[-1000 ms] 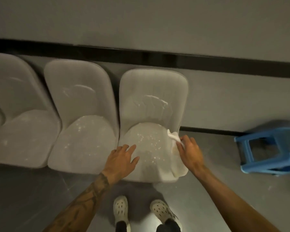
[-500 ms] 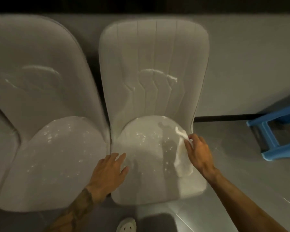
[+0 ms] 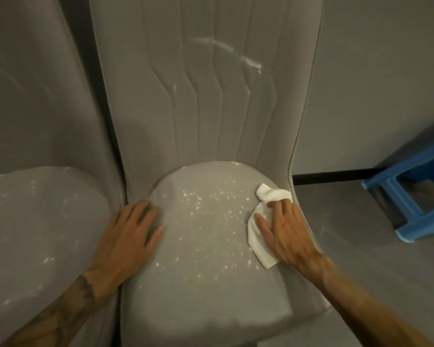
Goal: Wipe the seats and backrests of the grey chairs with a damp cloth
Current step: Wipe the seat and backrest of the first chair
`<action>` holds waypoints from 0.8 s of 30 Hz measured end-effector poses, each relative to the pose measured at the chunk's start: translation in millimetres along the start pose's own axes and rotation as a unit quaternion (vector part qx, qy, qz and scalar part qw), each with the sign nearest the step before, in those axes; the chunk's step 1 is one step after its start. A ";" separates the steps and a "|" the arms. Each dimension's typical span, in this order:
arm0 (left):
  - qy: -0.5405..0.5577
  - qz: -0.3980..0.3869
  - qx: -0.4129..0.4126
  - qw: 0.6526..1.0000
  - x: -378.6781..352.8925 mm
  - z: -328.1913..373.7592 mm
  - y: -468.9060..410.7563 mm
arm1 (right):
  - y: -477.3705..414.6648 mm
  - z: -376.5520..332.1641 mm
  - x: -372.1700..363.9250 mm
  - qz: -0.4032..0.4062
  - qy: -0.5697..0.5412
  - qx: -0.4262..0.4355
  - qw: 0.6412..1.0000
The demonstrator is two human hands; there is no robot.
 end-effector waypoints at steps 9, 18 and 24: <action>-0.017 0.105 -0.015 0.994 -6.8 -7.2 0.7 | -22.9 -12.7 -14.8 0.056 -0.009 0.063 0.996; -0.047 0.115 0.000 0.992 -1.1 -2.2 12.7 | -40.9 -10.8 -22.1 0.015 0.028 0.038 0.999; -0.043 0.133 0.005 0.990 -0.6 -1.2 12.3 | -49.1 8.6 -21.8 0.015 -0.018 0.044 0.999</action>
Point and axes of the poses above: each hand's wrist, its own y-axis away from the middle knuckle, its own x-axis out of the back of the hand, z = x × y, the point moved 10 cm from there along -y, towards the middle knuckle, and after that the axes turned 5 degrees about z, right-handed, at the moved point
